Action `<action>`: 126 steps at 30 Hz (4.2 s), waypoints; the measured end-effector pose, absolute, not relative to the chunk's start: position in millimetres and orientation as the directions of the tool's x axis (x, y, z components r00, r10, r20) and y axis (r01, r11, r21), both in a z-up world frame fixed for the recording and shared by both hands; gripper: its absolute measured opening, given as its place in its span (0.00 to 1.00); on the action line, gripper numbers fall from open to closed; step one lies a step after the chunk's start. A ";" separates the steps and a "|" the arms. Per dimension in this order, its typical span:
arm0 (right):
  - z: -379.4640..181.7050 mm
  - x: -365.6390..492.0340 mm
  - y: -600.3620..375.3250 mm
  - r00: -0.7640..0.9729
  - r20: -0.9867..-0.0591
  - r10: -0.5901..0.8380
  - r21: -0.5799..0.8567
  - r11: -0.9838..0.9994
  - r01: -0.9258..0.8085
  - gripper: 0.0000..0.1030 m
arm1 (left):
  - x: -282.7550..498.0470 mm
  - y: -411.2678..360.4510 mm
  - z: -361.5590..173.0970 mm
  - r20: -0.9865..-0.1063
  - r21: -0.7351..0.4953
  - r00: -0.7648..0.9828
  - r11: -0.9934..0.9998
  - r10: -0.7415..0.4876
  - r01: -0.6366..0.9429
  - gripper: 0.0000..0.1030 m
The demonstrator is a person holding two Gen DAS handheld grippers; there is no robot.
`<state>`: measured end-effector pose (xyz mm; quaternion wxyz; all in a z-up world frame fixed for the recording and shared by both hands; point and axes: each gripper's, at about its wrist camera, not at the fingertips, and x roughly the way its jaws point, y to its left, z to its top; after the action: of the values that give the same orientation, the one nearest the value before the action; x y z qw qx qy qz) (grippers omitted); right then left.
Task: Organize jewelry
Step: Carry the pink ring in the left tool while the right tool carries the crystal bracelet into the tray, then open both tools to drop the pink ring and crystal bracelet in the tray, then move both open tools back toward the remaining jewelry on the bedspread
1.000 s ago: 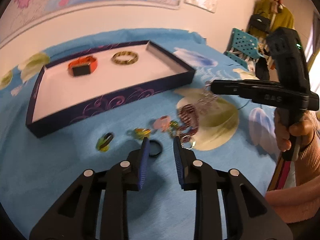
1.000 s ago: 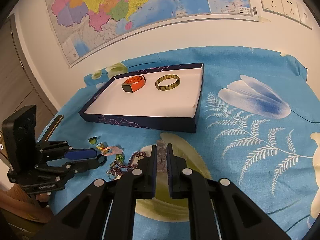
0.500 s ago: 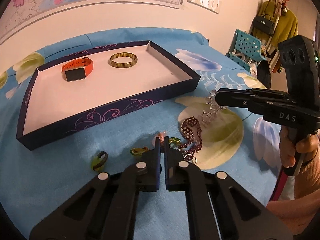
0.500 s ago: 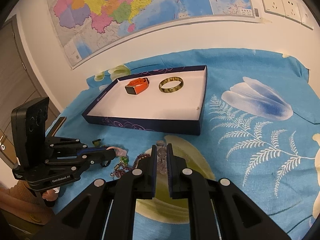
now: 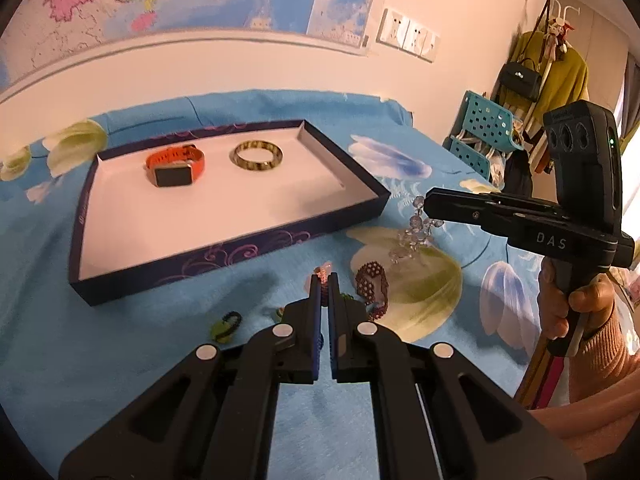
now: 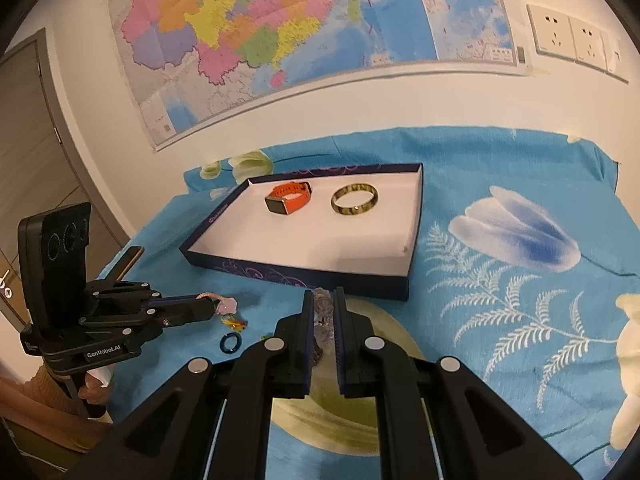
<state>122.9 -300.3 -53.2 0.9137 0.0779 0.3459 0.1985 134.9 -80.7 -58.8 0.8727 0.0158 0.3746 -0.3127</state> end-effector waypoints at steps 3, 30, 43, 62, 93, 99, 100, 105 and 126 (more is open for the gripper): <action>-47.5 124.6 -297.8 0.689 -0.588 0.423 0.279 0.906 -0.317 0.08 | 136.6 -76.2 -53.6 -0.655 -0.203 0.540 0.812 -0.528 0.548 0.03; -28.9 199.5 -271.9 0.705 -0.559 0.436 0.283 0.900 -0.333 0.08 | 193.0 -55.5 -41.6 -0.645 -0.146 0.625 0.874 -0.440 0.465 0.04; -39.3 239.5 -258.5 0.680 -0.572 0.458 0.313 0.888 -0.336 0.08 | 225.7 -51.6 -46.9 -0.666 -0.136 0.628 0.893 -0.403 0.429 0.04; -67.4 278.6 -256.9 0.633 -0.624 0.458 0.371 0.887 -0.276 0.08 | 263.4 -54.1 -63.5 -0.707 -0.145 0.604 0.911 -0.369 0.387 0.04; -89.2 283.8 -274.3 0.632 -0.725 0.276 0.241 0.960 -0.143 0.31 | 271.4 -50.7 -71.7 -0.709 -0.136 0.628 0.935 -0.322 0.327 0.38; -74.0 268.4 -273.7 0.663 -0.696 0.278 0.228 0.960 -0.163 0.36 | 249.5 -41.6 -49.7 -0.653 -0.106 0.693 0.942 -0.307 0.318 0.46; -70.8 264.8 -272.5 0.668 -0.690 0.281 0.225 0.959 -0.171 0.37 | 245.0 -40.5 -46.3 -0.643 -0.098 0.703 0.943 -0.305 0.319 0.47; -55.6 237.5 -267.7 0.689 -0.656 0.306 0.204 0.952 -0.228 0.40 | 218.8 -31.3 -31.3 -0.598 -0.068 0.745 0.945 -0.295 0.320 0.50; -88.1 148.4 -263.2 0.584 -0.730 0.354 0.184 0.925 -0.331 0.41 | 148.7 -11.7 -59.4 -0.638 -0.083 0.695 0.927 -0.331 0.366 0.54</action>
<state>148.4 -263.2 -88.1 0.8898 0.0138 0.4135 0.1926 148.7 -11.7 -59.4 0.9202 0.0250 0.3417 -0.1893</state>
